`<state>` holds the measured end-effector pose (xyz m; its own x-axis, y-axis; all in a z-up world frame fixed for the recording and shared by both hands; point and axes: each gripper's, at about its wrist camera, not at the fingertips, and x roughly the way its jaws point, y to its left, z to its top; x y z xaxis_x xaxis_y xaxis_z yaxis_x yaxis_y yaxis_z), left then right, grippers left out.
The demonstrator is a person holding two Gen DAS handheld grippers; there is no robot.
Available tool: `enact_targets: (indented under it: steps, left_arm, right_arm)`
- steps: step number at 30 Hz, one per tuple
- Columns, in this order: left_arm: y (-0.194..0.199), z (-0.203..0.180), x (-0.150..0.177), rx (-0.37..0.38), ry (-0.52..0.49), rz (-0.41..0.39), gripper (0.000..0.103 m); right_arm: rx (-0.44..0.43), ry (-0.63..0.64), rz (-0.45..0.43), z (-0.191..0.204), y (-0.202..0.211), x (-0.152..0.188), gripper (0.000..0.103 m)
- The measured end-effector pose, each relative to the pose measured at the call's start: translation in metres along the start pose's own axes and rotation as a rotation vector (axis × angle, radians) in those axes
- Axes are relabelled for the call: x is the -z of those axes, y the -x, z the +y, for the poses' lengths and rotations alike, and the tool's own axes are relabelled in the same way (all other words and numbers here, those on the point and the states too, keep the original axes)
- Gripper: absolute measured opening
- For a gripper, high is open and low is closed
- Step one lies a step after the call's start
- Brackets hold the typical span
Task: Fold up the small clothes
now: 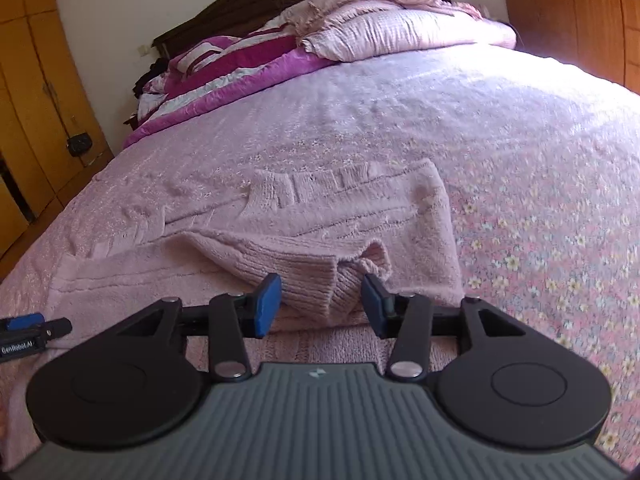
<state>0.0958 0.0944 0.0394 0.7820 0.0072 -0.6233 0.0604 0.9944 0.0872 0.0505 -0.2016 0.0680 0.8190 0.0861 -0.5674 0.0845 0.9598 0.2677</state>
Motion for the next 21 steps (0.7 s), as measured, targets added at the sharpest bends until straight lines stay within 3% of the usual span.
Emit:
enact_targets:
  steps: [1, 3, 4, 12, 17, 21]
  left_arm:
    - [0.000, 0.000, 0.000, 0.000, -0.001, 0.000, 0.065]
    - [-0.001, 0.000, 0.000, 0.000, -0.001, -0.001, 0.065]
    - [-0.001, 0.000, 0.000, 0.000, 0.000, -0.001, 0.065]
    - [-0.005, -0.002, 0.002, -0.006, -0.001, -0.008, 0.065]
    - [-0.006, 0.000, 0.001, -0.001, -0.002, -0.007, 0.065]
    - [-0.006, -0.001, 0.003, -0.002, -0.010, -0.010, 0.066]
  right_arm:
    - [-0.007, 0.011, -0.002, 0.001, 0.000, -0.001, 0.025]
    - [-0.020, 0.031, 0.002, 0.001, 0.000, -0.010, 0.006]
    - [-0.031, 0.043, -0.007, 0.002, 0.002, -0.017, 0.004]
    - [-0.004, 0.073, -0.160, 0.013, 0.028, -0.078, 0.002]
    - [0.097, 0.051, -0.122, -0.001, -0.001, -0.095, 0.002]
    - [0.053, 0.016, -0.087, -0.007, -0.011, -0.080, 0.004]
